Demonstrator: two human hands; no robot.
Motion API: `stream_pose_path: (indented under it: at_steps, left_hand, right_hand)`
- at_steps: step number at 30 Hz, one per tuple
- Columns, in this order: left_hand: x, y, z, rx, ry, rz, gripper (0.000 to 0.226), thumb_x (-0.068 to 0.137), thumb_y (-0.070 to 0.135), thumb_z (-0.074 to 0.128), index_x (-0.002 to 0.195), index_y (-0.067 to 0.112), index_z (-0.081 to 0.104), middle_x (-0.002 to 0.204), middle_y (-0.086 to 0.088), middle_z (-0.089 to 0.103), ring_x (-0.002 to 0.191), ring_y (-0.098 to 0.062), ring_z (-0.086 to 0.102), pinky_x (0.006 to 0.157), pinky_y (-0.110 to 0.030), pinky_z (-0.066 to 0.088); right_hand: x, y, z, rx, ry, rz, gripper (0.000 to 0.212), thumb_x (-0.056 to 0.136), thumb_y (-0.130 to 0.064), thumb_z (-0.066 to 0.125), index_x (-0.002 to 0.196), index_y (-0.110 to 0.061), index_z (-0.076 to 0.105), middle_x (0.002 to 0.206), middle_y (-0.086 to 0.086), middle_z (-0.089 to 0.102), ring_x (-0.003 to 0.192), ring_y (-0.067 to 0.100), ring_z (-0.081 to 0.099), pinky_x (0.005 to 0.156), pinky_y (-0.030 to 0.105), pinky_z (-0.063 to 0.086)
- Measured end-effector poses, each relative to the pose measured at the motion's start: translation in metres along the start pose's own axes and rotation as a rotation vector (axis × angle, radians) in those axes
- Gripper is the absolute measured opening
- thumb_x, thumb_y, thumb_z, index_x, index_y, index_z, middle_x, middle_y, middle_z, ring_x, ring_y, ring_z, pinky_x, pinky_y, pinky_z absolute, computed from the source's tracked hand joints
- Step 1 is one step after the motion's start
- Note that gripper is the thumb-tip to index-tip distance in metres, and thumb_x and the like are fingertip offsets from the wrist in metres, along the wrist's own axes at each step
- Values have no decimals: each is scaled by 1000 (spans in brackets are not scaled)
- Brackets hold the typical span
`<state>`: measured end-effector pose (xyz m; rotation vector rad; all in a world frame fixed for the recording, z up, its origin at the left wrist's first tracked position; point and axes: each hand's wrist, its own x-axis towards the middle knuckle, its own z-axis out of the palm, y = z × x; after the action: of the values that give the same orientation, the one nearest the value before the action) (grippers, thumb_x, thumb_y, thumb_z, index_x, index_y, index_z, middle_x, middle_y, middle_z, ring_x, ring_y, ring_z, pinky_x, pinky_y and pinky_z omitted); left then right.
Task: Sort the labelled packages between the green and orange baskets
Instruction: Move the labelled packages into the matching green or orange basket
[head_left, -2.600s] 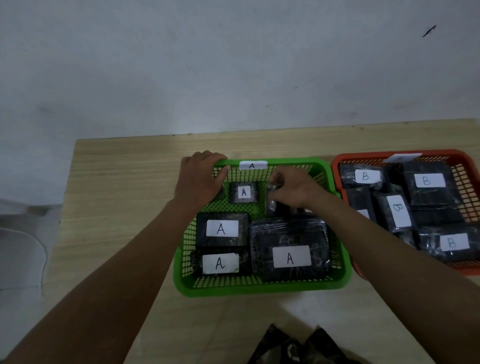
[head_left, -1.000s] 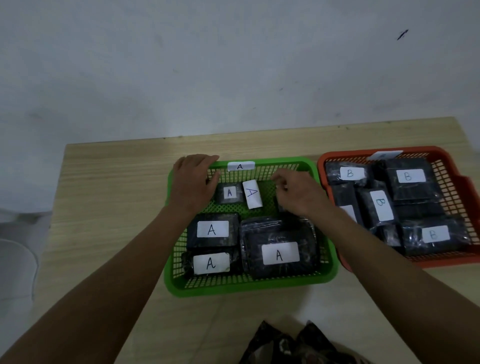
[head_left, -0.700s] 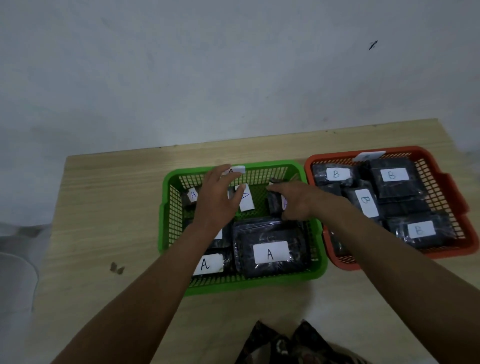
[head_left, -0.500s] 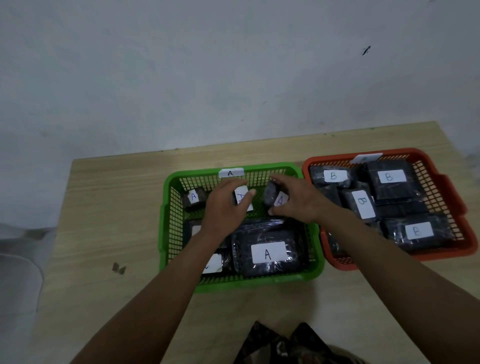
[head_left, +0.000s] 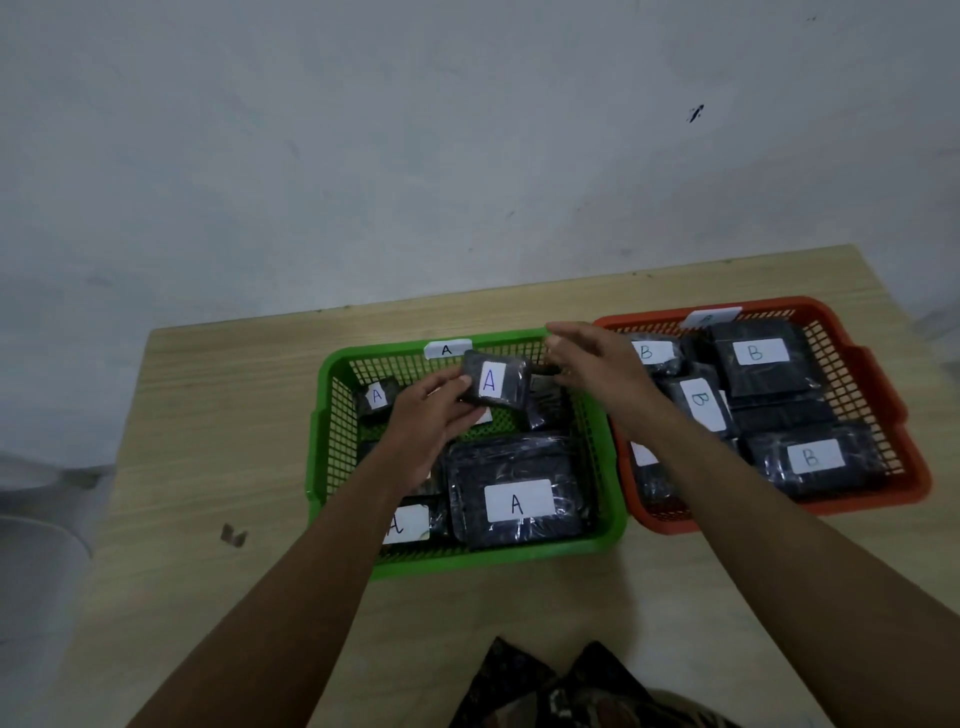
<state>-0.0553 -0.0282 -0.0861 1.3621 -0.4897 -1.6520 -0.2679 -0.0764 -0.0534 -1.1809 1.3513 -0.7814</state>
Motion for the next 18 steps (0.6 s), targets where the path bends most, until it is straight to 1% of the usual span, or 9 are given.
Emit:
stream_pose_path:
  at_steps: [2, 5, 7, 9, 11, 12, 14, 16, 18]
  left_hand:
    - [-1, 2, 1, -19, -17, 2, 31, 96, 8, 57, 126, 4, 57, 117, -20, 68, 100, -25, 72, 85, -33, 59]
    - [-5, 4, 1, 9, -6, 8, 31, 96, 9, 57, 127, 6, 57, 116, -17, 69, 99, -23, 72, 82, -31, 60]
    - [-14, 8, -18, 118, 91, 64, 31, 96, 11, 58, 127, 8, 59, 116, -14, 70, 100, -23, 72, 84, -32, 59]
    - [-18, 9, -24, 380, 215, 196, 31, 94, 15, 62, 125, 10, 63, 117, -11, 70, 99, -20, 70, 85, -30, 57]
    - [-25, 6, -38, 762, 382, 433, 32, 92, 23, 66, 122, 12, 65, 115, -6, 71, 95, -14, 66, 83, -23, 51]
    - [-30, 7, -48, 896, 480, 536, 32, 91, 24, 66, 121, 12, 66, 115, -6, 70, 96, -16, 65, 83, -22, 48]
    - [-37, 7, -73, 1032, 624, 624, 37, 91, 21, 66, 125, 9, 62, 123, -11, 65, 110, -25, 61, 90, -27, 44]
    - [-41, 4, -90, 1077, 659, 614, 44, 92, 19, 64, 133, 8, 55, 133, -14, 58, 124, -28, 51, 101, -30, 40]
    - [-41, -2, -97, 1063, 671, 562, 51, 93, 18, 61, 141, 8, 47, 141, -15, 52, 132, -29, 44, 108, -32, 36]
  right_hand:
    - [4, -2, 4, 23, -33, 59, 28, 91, -26, 68, 118, -22, 68, 116, 1, 67, 107, 16, 65, 88, 35, 58]
    - [4, 1, 26, 9, -100, 99, 24, 88, -24, 72, 111, -19, 70, 110, 6, 70, 101, 20, 68, 81, 35, 60]
    - [5, 1, 55, 58, -159, 124, 17, 88, -16, 71, 105, -18, 70, 109, 10, 70, 100, 23, 68, 77, 34, 61]
    - [5, 8, 62, 21, -164, 134, 16, 88, -14, 70, 104, -19, 70, 112, 12, 69, 100, 23, 68, 80, 36, 60]
    - [5, 14, 72, -114, -184, 102, 18, 88, -21, 71, 106, -24, 70, 114, 6, 68, 103, 19, 64, 87, 37, 58]
    - [5, 17, 81, -192, -201, 72, 20, 88, -25, 71, 108, -25, 70, 115, 3, 68, 104, 18, 62, 89, 36, 55]
    - [5, 21, 102, -313, -239, 12, 24, 89, -28, 69, 113, -23, 70, 117, 1, 67, 103, 14, 60, 87, 29, 48]
    - [5, 25, 123, -399, -293, -14, 28, 91, -27, 67, 118, -21, 67, 122, 1, 65, 102, 12, 56, 86, 26, 43]
    - [3, 28, 139, -451, -334, -13, 28, 92, -28, 66, 119, -23, 63, 125, 1, 61, 101, 13, 53, 84, 26, 42]
